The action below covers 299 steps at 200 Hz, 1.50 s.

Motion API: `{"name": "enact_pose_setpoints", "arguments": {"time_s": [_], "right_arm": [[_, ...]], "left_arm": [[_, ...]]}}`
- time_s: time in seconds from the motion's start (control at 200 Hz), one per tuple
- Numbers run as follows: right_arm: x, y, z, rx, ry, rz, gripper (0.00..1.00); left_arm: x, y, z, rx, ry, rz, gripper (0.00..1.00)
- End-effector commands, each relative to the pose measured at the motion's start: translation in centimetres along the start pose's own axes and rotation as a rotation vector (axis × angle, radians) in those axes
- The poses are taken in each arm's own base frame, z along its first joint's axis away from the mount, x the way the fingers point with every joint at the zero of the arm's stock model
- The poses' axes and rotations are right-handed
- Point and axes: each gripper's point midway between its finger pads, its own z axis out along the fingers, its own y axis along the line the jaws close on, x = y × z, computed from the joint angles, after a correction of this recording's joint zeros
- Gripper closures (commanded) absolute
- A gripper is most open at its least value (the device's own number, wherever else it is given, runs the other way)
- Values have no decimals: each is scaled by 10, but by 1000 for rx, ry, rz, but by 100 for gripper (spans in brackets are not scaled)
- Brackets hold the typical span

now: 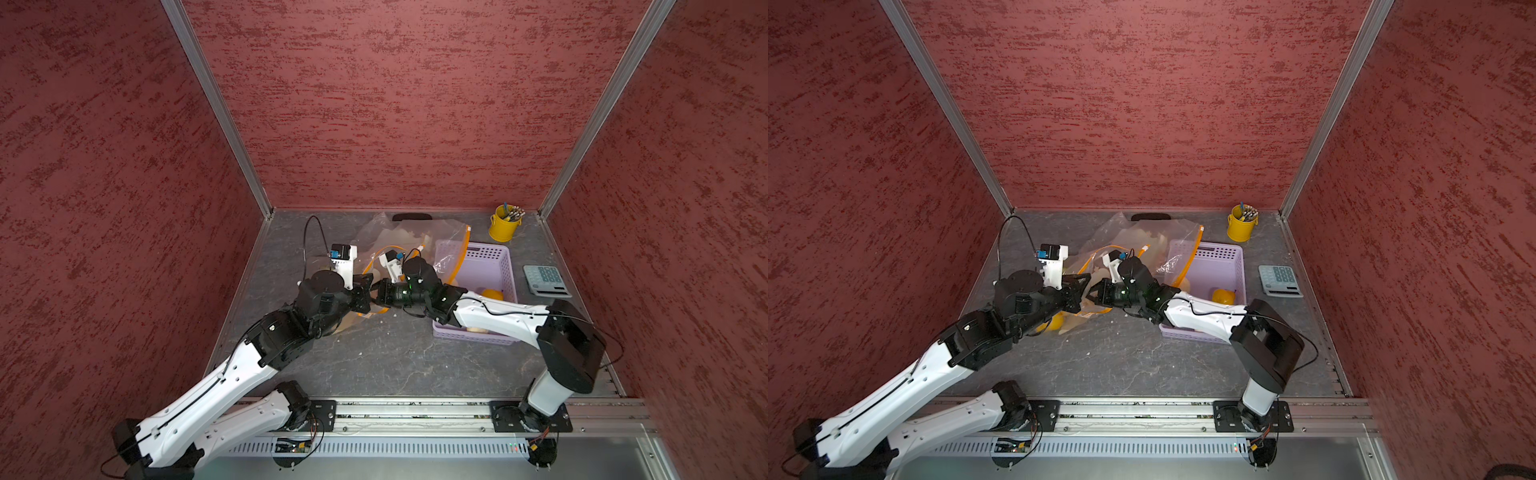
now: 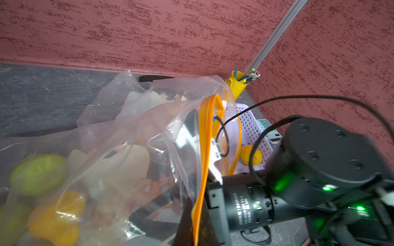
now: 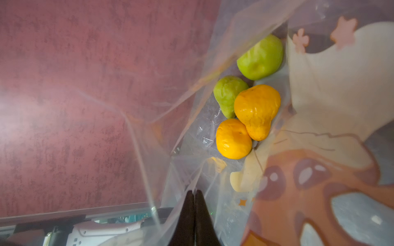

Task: Open the zip-top bag and take out the pear
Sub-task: Pick up the pear from the zipper food storage bag.

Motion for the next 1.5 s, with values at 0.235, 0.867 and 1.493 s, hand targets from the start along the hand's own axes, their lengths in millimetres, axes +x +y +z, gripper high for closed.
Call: {"name": "enact_pose_setpoints", "arguments": {"time_s": [0.235, 0.867, 1.493], "right_arm": [[14, 5, 38, -161, 96, 84, 100], [38, -63, 79, 10, 274, 101, 61], [43, -80, 89, 35, 302, 17, 28]], "left_arm": [[-18, -42, -8, 84, -98, 41, 100], [-62, 46, -48, -18, -186, -226, 16], [137, 292, -33, -774, 155, -819, 33]]}}
